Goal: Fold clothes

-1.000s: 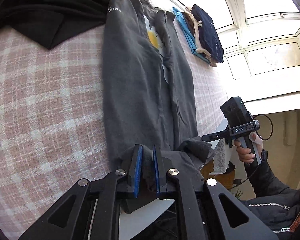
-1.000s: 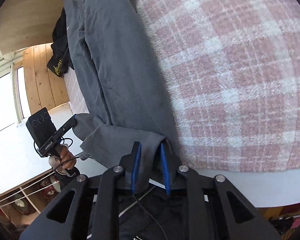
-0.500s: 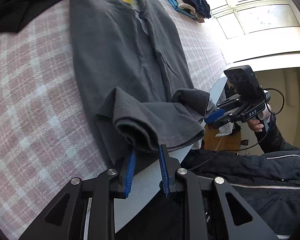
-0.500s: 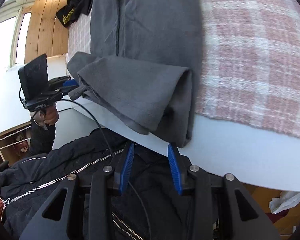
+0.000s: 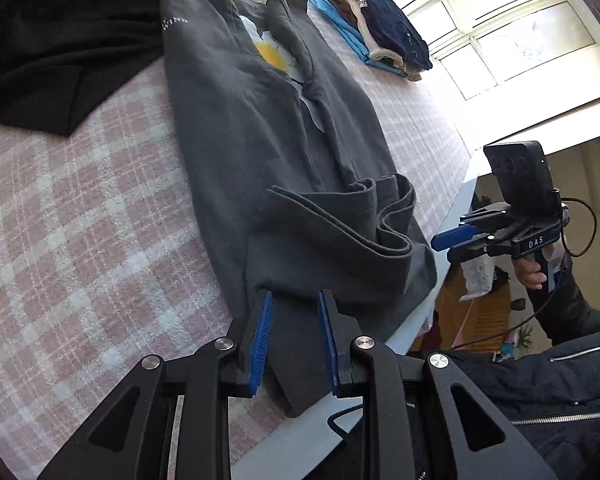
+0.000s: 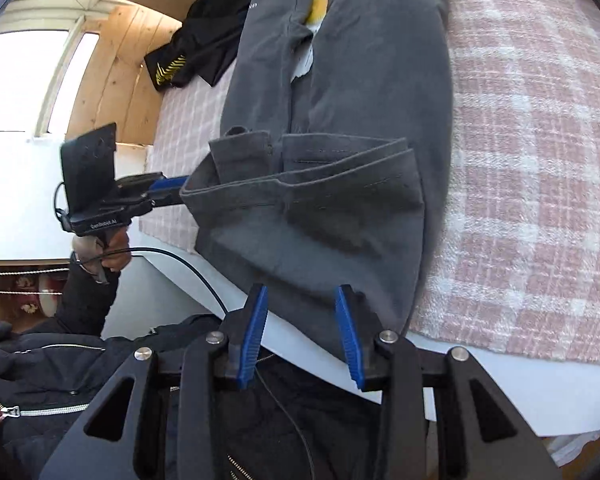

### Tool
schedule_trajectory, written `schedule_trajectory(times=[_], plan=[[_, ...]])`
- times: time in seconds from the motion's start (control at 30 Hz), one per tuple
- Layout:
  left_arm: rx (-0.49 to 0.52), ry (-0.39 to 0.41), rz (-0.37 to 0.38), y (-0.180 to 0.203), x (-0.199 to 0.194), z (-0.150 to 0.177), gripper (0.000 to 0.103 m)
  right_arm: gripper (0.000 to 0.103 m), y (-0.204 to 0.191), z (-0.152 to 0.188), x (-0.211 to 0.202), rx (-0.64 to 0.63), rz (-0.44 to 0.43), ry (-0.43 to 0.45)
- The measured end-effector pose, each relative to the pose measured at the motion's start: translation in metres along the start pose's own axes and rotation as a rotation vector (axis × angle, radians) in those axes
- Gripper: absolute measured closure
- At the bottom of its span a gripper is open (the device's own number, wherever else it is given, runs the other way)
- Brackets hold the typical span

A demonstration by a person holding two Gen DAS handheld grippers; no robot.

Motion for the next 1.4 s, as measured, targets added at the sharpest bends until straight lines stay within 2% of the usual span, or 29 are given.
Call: schedule_trajectory(times=[0.1, 0.13, 0.3, 0.37, 0.5, 0.6, 0.73, 1.03, 1.13, 1.17, 1.2, 1.23, 1.27, 1.4], plan=[[0.095, 0.011, -0.101, 0.000, 0.005, -0.016, 0.082, 0.068, 0.004, -0.005, -0.007, -0.094, 0.135, -0.001], [0.133, 0.003, -0.118, 0.001, 0.007, -0.020, 0.078, 0.068, 0.004, -0.007, -0.012, -0.137, 0.170, 0.003], [0.305, -0.038, -0.163, 0.015, 0.012, -0.035, 0.077, 0.067, 0.015, -0.023, -0.034, -0.305, 0.314, 0.001], [0.370, -0.056, -0.156, 0.023, 0.014, -0.038, 0.071, 0.067, 0.024, -0.030, -0.038, -0.350, 0.345, -0.010], [0.445, -0.125, -0.156, 0.027, 0.024, -0.038, 0.071, 0.067, 0.037, -0.036, -0.032, -0.415, 0.329, -0.051], [0.446, -0.161, -0.147, 0.027, 0.030, -0.038, 0.071, 0.066, 0.044, -0.038, -0.025, -0.446, 0.315, -0.066], [0.453, -0.196, -0.135, 0.025, 0.034, -0.037, 0.071, 0.067, 0.042, -0.046, -0.019, -0.468, 0.239, -0.044], [0.456, -0.226, -0.129, 0.022, 0.039, -0.037, 0.071, 0.067, 0.041, -0.055, 0.014, -0.535, 0.270, -0.119], [0.444, -0.223, -0.117, 0.020, 0.037, -0.038, 0.071, 0.067, 0.042, -0.058, 0.018, -0.529, 0.256, -0.113], [0.443, -0.216, -0.115, 0.020, 0.036, -0.038, 0.074, 0.067, 0.043, -0.059, 0.018, -0.522, 0.248, -0.107], [0.449, -0.206, -0.114, 0.020, 0.034, -0.038, 0.075, 0.070, 0.045, -0.060, 0.018, -0.510, 0.241, -0.099], [0.456, -0.196, -0.114, 0.020, 0.032, -0.037, 0.081, 0.081, 0.046, -0.062, 0.018, -0.497, 0.232, -0.089], [0.472, -0.181, -0.111, 0.021, 0.030, -0.036, 0.088, 0.087, 0.048, -0.062, 0.017, -0.488, 0.219, -0.081], [0.475, -0.143, -0.081, 0.021, 0.017, -0.033, 0.096, 0.096, 0.048, -0.065, 0.014, -0.467, 0.190, -0.043]])
Point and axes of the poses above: each gripper's, at about its wrist camera, not at the fingertips, and x roughly the way its jaws point, y to its right, z to its underside, the point moved 7 cm from there along x, roughly the way its jaws point, and after that the axes turned 13 degrees about -x, right-handed, at the moved point
